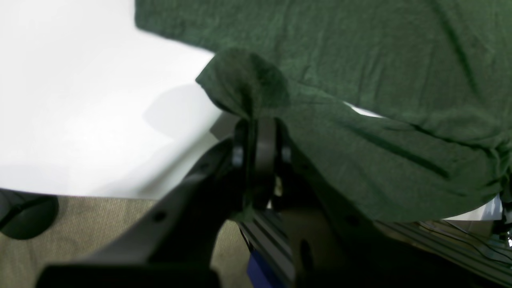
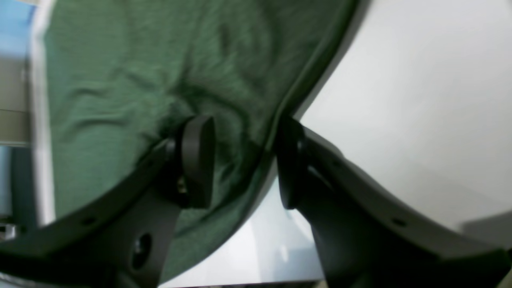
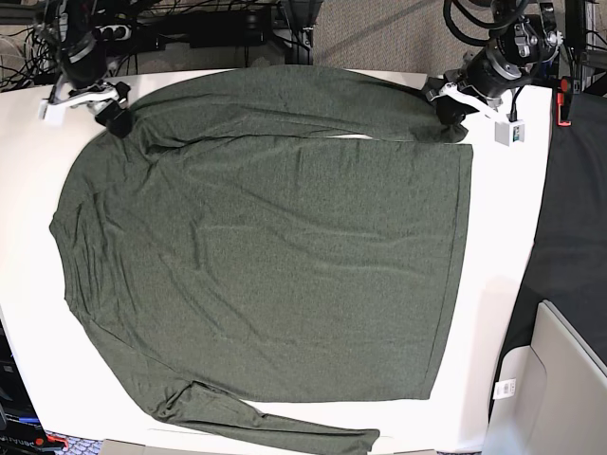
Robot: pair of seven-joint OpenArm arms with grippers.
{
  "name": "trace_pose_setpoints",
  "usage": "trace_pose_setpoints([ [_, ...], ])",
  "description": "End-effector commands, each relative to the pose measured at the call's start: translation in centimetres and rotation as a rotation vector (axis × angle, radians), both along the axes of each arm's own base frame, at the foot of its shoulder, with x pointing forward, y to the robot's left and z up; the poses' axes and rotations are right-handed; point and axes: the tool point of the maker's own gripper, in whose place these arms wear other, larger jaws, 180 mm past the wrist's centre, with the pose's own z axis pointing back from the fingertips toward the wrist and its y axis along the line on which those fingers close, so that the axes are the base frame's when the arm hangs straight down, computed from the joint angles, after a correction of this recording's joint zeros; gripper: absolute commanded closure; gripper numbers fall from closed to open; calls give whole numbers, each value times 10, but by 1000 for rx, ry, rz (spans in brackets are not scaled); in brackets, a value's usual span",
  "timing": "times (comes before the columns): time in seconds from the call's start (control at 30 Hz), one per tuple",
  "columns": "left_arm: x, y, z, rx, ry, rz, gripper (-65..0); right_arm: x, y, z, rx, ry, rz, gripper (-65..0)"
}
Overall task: Fold the T-shirt properly
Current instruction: 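Pull the gripped shirt edge toward the robot with both grippers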
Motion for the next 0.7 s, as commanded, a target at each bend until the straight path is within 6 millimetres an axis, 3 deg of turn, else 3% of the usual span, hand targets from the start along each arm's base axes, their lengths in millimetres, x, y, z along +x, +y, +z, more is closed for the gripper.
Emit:
trace_pose_setpoints([
  [0.0, 4, 2, 8, 11, -31, -8, 0, -4, -3, -4, -11, 29, 2, -258],
  [0.33, 3, 2, 7, 10, -28, -9, 0, 22, 12, -7, 53, -20, -26, -243],
  [0.5, 3, 2, 7, 10, -26, -9, 0, 27, 12, -3, 55, -37, -24, 0],
  [0.67, 4, 5, 8, 17, -35, -2, 0, 22, -1, 4, 42, -49, -53, -6],
])
